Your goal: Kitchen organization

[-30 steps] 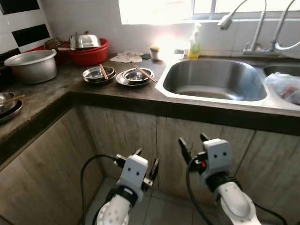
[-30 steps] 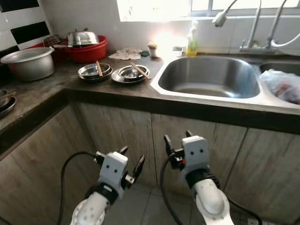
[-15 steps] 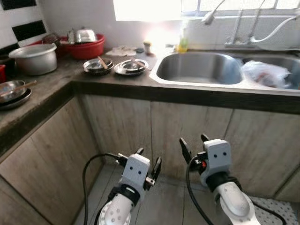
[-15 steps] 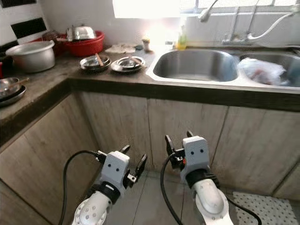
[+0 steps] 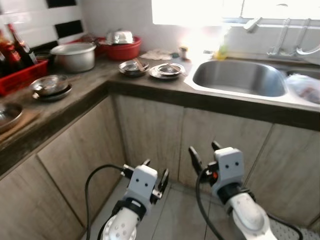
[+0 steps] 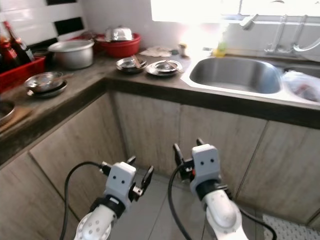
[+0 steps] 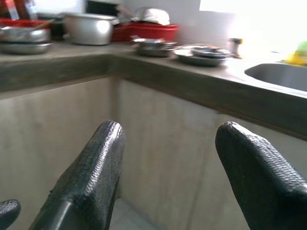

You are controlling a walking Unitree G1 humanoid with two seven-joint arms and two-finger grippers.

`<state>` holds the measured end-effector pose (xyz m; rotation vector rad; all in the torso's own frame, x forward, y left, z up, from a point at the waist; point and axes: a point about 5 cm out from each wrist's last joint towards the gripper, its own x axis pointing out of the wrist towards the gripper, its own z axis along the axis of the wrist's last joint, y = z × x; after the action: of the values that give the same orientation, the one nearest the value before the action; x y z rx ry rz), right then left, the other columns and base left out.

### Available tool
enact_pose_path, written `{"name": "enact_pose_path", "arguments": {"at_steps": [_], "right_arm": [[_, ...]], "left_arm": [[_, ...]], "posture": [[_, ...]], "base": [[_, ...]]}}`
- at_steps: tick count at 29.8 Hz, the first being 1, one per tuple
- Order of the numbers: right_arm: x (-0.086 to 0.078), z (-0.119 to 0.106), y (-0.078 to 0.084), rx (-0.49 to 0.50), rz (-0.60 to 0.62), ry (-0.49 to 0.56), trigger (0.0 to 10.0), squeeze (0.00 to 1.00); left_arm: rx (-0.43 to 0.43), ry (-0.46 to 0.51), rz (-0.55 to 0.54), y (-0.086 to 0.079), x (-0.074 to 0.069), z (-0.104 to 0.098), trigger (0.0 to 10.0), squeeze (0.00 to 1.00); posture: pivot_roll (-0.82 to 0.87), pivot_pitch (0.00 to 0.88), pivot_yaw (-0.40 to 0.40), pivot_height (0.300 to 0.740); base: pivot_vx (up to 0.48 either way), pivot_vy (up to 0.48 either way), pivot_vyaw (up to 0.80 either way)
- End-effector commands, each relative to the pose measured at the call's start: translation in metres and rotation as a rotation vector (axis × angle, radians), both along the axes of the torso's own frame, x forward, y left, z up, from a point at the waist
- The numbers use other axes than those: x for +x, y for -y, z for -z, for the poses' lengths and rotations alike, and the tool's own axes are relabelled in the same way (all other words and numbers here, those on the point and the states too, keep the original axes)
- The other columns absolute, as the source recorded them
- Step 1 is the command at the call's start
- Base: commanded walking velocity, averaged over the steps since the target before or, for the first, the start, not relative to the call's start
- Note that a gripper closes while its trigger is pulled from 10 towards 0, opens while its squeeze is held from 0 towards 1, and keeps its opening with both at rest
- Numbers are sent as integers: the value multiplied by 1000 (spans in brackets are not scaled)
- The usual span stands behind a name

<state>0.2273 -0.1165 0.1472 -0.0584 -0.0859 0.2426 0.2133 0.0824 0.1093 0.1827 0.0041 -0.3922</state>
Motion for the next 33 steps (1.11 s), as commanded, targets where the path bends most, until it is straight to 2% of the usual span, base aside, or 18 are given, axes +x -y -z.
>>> {"name": "enact_pose_path", "arguments": {"at_steps": [1, 33], "right_arm": [[3, 0, 0, -7, -5, 2, 10000, 0], [23, -17, 0, -30, -59, 88, 10000, 0]], "left_arm": [[2, 0, -5, 0, 1, -1, 10000, 0], [3, 7, -16, 0, 4, -4, 10000, 0]], "posture": [[96, 0, -17, 740], [103, 0, -19, 740]], "base": [[315, 0, 800], [345, 0, 800]]}}
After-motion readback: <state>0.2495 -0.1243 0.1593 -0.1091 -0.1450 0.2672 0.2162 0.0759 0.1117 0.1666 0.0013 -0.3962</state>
